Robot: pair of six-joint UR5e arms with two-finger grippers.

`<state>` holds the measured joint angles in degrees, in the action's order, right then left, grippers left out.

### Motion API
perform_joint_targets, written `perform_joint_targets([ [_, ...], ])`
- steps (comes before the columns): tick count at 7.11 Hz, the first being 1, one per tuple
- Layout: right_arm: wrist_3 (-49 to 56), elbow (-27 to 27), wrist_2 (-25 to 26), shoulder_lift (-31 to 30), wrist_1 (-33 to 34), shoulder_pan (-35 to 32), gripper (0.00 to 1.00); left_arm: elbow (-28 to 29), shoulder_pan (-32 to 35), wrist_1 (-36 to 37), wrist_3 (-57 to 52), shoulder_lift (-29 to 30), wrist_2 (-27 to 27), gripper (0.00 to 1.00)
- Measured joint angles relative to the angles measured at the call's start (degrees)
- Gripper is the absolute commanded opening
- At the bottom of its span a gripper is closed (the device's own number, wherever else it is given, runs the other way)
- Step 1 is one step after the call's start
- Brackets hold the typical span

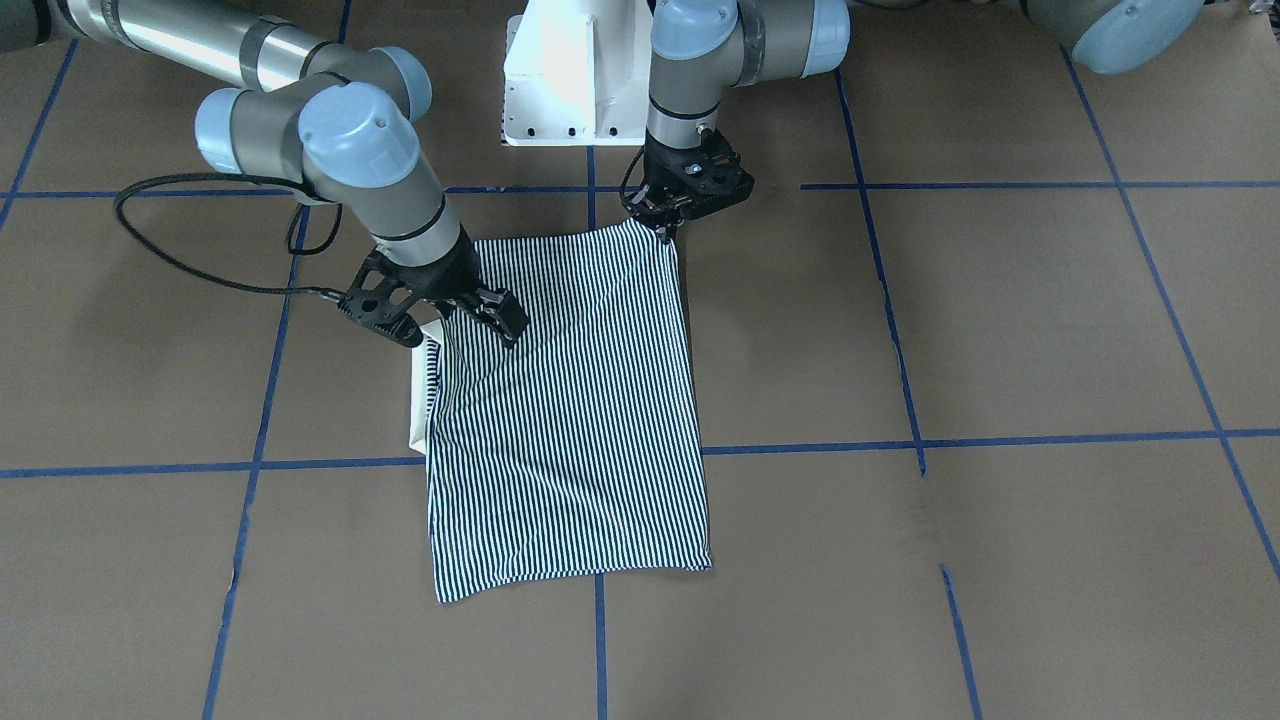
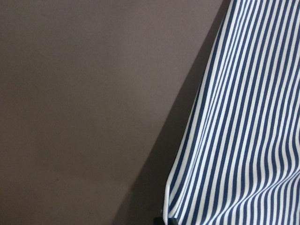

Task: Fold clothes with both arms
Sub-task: 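Move the right gripper to the shirt's near corner beside the left gripper, then grasp the near edge of the shirt with both grippers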

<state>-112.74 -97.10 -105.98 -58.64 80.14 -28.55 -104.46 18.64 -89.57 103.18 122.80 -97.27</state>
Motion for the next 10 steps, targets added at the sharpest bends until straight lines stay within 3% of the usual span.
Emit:
perform_joint_targets([
  [2, -4.83, -5.02, 4.69, -5.85, 0.25, 3.79, 1.00, 0.13, -0.10, -0.08, 0.00, 0.06, -0.03, 0.00],
  [4, -6.02, -6.55, 6.60, -8.76, 0.59, 5.68, 1.00, 0.24, -0.16, -0.16, 0.06, 0.10, -0.03, 0.00],
  [10, -2.87, -6.76, 7.13, -8.77, 5.15, 6.80, 1.00, 0.04, -0.18, -0.17, 0.09, 0.08, -0.03, 0.00],
])
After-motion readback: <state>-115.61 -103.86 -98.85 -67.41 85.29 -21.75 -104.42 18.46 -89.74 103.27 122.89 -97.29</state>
